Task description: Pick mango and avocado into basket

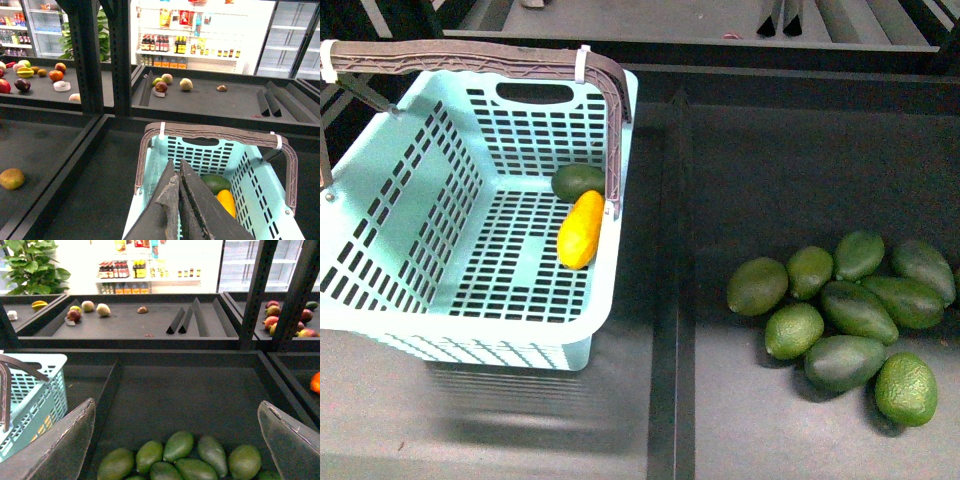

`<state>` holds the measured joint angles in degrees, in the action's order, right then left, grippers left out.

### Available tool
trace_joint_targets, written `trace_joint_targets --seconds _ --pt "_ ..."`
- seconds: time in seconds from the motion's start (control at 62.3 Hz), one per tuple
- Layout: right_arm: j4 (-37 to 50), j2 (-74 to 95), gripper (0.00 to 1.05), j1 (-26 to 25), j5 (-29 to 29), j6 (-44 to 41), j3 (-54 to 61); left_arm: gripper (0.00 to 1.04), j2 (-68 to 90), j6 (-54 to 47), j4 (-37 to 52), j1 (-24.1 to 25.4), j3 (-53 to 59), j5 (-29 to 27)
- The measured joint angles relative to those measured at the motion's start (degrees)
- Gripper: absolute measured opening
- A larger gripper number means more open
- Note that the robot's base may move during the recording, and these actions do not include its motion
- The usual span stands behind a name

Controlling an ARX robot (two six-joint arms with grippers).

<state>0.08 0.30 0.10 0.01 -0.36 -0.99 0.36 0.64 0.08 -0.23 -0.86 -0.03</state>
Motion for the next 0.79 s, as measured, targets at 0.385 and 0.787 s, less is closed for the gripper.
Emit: trace_joint_targets --seconds 0.385,0.787 --pt "0.0 0.0 0.96 0.0 0.0 0.02 0.0 0.42 0.0 0.0 0.0 -0.02 0.0 0.02" --pt "0.0 0.0 0.96 0.0 0.0 0.0 0.0 0.96 0.0 -0.09 0.0 -0.02 0.0 0.0"
